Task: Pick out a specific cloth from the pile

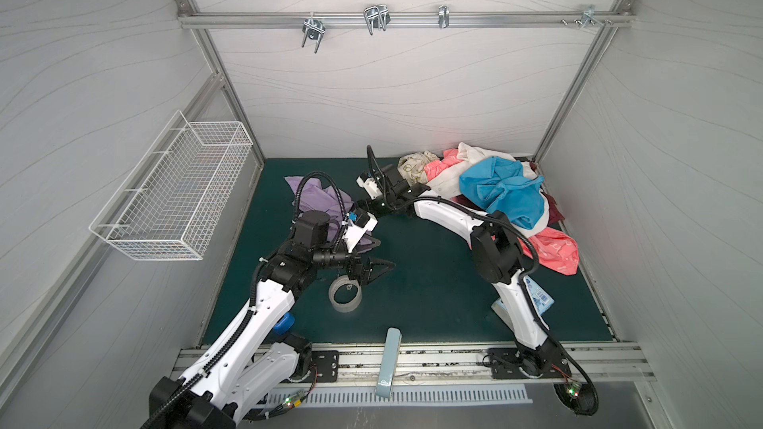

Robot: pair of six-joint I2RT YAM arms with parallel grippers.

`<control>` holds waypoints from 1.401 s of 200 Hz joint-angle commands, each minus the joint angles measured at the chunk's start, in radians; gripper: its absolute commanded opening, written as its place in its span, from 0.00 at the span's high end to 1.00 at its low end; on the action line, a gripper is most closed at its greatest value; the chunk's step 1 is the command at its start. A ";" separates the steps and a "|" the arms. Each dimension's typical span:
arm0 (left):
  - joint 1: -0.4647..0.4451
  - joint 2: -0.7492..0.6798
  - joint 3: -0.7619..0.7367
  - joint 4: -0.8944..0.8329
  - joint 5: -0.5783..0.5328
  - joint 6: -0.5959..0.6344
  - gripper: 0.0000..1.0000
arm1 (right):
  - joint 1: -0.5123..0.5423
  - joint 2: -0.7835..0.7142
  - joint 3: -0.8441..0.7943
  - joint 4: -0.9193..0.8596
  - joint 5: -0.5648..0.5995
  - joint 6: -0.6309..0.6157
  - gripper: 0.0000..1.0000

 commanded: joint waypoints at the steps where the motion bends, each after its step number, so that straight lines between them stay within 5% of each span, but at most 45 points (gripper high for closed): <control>1: -0.006 -0.013 0.003 0.051 0.011 0.007 0.01 | -0.019 -0.116 -0.043 -0.093 0.066 -0.037 0.01; 38: -0.009 -0.008 0.003 0.040 0.004 0.013 0.01 | -0.040 -0.328 -0.228 -0.150 0.173 -0.071 0.01; 103: -0.037 0.004 0.005 0.014 -0.046 0.018 0.01 | -0.198 -0.847 -0.647 -0.175 0.176 -0.073 0.01; 126: -0.054 0.003 0.004 0.015 -0.101 0.016 0.01 | -0.242 -0.976 -0.712 -0.250 0.287 -0.108 0.01; 171: -0.091 -0.006 0.012 0.042 -0.508 -0.072 0.01 | -0.397 -1.151 -0.839 -0.294 0.376 -0.087 0.01; 220: -0.095 -0.015 -0.031 0.118 -0.998 -0.143 0.01 | -0.511 -1.163 -0.958 -0.250 0.505 -0.069 0.01; 246: -0.089 -0.024 -0.132 0.298 -1.339 -0.152 0.01 | -0.527 -1.204 -1.081 -0.103 0.599 -0.080 0.01; 280: -0.024 -0.034 -0.338 0.649 -1.511 -0.098 0.01 | -0.534 -1.285 -1.247 0.143 0.743 -0.125 0.01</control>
